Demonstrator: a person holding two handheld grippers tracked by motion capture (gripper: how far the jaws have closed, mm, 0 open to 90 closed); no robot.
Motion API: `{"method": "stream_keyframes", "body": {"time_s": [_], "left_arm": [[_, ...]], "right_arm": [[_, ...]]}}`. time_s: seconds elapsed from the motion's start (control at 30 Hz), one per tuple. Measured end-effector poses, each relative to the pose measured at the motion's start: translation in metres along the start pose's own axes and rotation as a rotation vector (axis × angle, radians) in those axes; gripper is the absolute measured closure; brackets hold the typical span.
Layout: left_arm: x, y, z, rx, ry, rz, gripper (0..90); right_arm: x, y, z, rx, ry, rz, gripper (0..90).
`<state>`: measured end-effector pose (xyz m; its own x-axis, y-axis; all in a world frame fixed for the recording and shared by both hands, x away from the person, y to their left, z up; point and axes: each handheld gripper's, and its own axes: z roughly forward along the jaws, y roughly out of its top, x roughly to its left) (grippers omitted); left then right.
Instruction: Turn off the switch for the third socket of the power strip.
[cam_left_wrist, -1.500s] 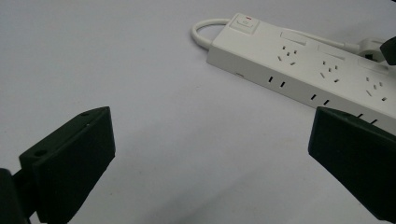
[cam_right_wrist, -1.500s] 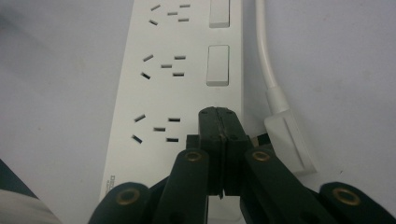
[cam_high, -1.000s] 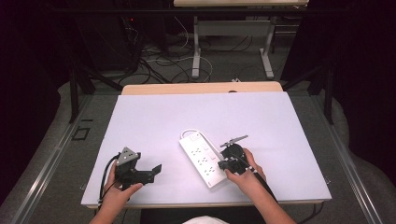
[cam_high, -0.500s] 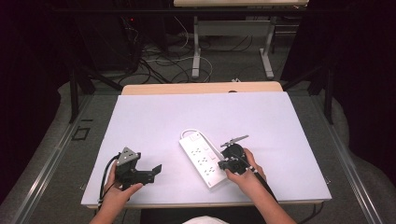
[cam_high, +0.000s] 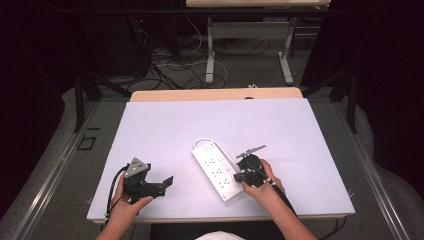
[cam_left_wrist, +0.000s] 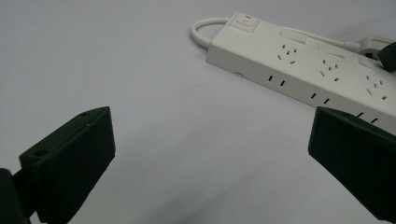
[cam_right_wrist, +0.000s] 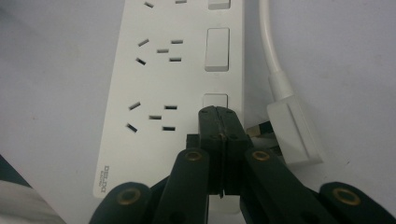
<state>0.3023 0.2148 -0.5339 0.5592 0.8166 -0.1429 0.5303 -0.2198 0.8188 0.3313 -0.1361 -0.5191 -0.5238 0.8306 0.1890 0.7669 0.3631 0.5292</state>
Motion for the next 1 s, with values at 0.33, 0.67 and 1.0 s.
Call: {"method": "stream_keyframes", "body": {"time_s": [0.33,0.67,1.0], "left_arm": [[0.0,0.0,0.001,0.004,-0.001,-0.004,0.5],[0.001,-0.001,0.0,0.002,0.003,-0.007,0.5],[0.0,-0.001,0.003,0.001,-0.002,-0.016,0.6]], "right_arm": [[-0.001,0.0,-0.002,-0.017,0.002,0.004,89.8],[-0.002,0.002,-0.007,-0.055,0.021,-0.019,81.0],[-0.002,0.002,-0.011,-0.082,0.022,-0.024,68.6]]}}
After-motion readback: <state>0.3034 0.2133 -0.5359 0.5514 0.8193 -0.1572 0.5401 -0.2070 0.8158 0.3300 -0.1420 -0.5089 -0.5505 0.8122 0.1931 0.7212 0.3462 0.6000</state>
